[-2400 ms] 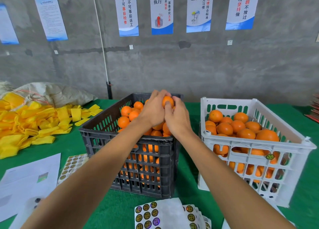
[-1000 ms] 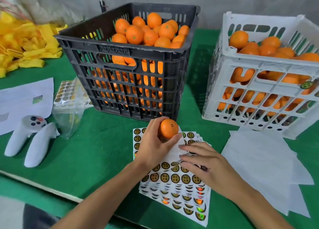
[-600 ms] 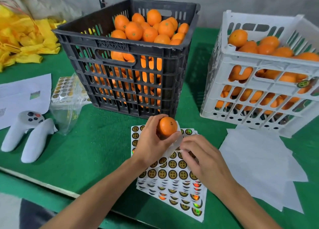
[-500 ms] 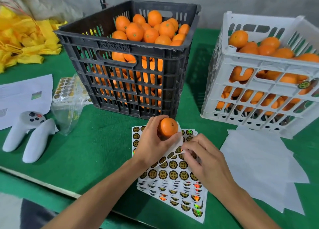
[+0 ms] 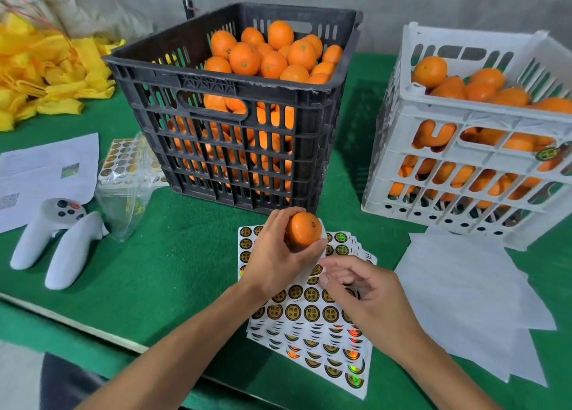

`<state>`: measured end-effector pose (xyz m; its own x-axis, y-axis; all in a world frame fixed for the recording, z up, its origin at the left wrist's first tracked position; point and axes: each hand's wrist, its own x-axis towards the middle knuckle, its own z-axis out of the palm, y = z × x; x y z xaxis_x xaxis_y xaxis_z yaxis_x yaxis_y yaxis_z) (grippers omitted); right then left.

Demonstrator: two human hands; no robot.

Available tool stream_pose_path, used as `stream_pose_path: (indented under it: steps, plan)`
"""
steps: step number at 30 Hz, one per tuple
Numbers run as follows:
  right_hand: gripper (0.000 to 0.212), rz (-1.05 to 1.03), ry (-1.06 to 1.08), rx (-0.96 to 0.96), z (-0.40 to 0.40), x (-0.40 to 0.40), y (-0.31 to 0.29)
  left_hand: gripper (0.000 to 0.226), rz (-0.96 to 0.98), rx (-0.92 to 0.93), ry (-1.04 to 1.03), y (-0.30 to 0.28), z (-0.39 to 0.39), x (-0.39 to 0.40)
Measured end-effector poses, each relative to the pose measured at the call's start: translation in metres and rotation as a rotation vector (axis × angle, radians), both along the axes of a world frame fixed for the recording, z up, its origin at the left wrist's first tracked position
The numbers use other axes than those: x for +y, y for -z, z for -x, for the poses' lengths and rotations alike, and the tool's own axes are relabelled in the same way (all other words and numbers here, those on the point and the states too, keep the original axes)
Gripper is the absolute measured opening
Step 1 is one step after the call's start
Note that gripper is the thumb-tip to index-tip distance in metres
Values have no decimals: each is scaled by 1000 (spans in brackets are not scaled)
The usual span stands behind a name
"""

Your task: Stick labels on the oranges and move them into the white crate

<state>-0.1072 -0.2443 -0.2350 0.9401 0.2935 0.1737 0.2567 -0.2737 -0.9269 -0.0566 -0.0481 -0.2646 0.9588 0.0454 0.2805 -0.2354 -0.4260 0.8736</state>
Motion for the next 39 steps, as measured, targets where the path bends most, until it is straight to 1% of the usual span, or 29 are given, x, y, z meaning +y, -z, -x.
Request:
stream_pose_path:
  steps: [5, 11, 17, 24, 30, 35, 39]
  plan:
    - [29, -159, 27, 139, 1, 4, -7, 61, -9, -7, -13, 0, -1, -1]
    - [21, -217, 32, 201, 2, 5, -14, 63, -16, -8, -17, 1, 0, -1]
    - [21, -206, 27, 227, 0, 4, -12, 64, -33, -9, -12, 0, 0, -1]
    - [26, -161, 20, 257, -1, 3, -12, 68, -28, 8, 8, -2, 1, 0]
    - [18, -152, 42, 330, -6, 1, -15, 65, -44, 6, 16, 0, 1, 0]
    - [18, -122, 46, 379, -8, -1, -15, 64, -61, 7, 9, 0, 1, 1]
    - [17, -98, 7, 432, -13, -6, -15, 64, -67, 8, 11, -1, 1, 0]
